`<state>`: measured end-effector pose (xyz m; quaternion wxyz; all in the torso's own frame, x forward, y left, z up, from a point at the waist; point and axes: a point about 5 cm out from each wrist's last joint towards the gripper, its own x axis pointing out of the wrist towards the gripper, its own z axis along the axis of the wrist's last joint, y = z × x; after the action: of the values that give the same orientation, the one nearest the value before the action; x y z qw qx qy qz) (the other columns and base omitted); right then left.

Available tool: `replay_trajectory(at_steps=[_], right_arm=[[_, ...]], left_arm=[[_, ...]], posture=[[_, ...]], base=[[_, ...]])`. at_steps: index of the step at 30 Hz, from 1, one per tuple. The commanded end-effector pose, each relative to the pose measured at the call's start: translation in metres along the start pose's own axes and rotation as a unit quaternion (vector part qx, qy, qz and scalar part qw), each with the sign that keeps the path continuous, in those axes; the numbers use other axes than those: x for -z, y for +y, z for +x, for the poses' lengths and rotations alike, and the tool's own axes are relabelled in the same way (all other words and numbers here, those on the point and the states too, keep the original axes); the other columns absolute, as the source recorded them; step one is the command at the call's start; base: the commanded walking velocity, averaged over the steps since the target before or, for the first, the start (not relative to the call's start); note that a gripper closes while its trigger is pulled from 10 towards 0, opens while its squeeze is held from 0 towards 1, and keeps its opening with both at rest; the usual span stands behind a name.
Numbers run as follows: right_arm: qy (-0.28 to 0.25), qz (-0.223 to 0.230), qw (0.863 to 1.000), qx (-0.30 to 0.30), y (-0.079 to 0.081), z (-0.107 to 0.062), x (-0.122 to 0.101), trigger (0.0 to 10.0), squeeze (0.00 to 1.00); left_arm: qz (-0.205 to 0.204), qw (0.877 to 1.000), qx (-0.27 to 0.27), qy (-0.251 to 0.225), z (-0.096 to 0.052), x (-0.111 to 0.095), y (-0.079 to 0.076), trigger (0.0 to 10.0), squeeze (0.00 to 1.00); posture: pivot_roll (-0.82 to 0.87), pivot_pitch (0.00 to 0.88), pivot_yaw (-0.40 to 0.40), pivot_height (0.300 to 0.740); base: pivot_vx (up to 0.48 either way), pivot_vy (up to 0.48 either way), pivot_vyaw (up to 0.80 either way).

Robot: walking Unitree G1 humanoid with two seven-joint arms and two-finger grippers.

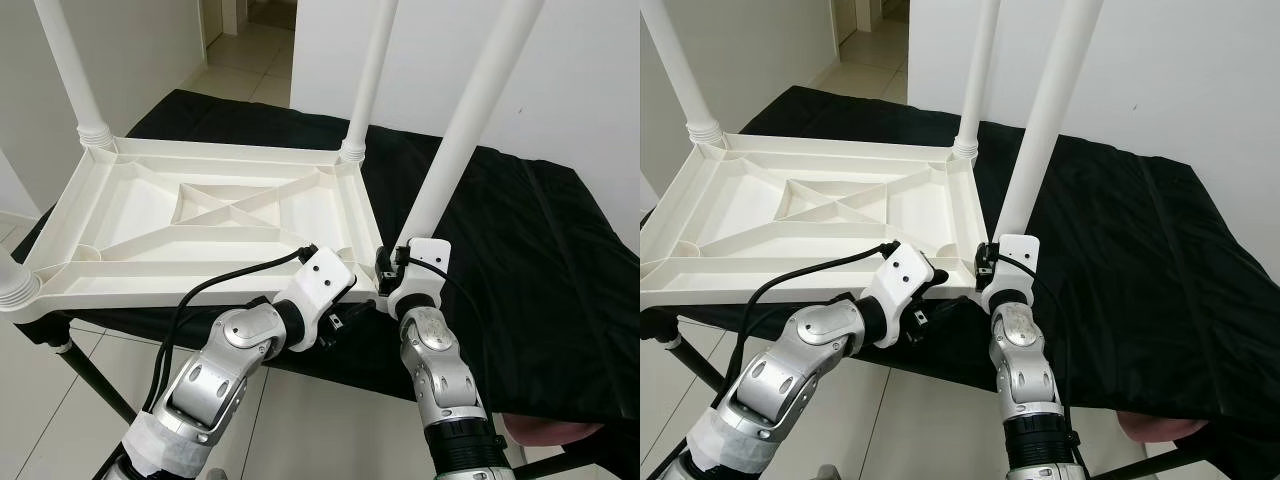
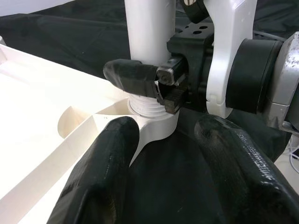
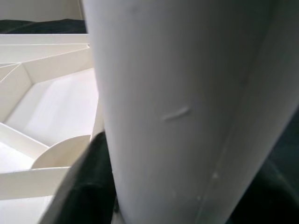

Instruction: Building children table

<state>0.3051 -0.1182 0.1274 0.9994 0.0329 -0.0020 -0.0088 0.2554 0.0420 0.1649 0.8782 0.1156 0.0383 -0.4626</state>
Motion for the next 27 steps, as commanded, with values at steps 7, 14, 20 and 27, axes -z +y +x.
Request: replay_trajectory(at_steps=[7,14,20,27], right_arm=[[-0.010,0.020,1.000,-0.021,-0.003,-0.003,-0.002,10.0,1.00],[-0.006,-0.001,0.997,-0.077,-0.011,0.002,-0.003,10.0,1.00],[0.018,-0.022,0.979,-0.203,-0.019,0.006,0.004,10.0,0.00],[0.017,-0.052,0.966,-0.251,-0.031,0.015,0.004,10.0,0.00]], left_arm=[[0.006,1.000,-0.015,0.001,0.001,-0.001,0.002,10.0,0.00],[0.007,1.000,-0.016,-0.001,0.001,-0.002,0.003,10.0,0.00],[0.010,1.000,-0.018,0.000,0.002,-0.002,0.005,10.0,0.00],[0.012,1.000,-0.019,-0.002,0.002,-0.003,0.006,10.0,0.00]], posture=[[0.03,0.000,-0.086,0.740],[0.04,0.000,-0.089,0.740],[0.04,0.000,-0.089,0.740],[0.04,0.000,-0.085,0.740]], base=[[0.000,0.000,0.00],[0.000,0.000,0.00],[0.000,0.000,0.00],[0.000,0.000,0.00]])
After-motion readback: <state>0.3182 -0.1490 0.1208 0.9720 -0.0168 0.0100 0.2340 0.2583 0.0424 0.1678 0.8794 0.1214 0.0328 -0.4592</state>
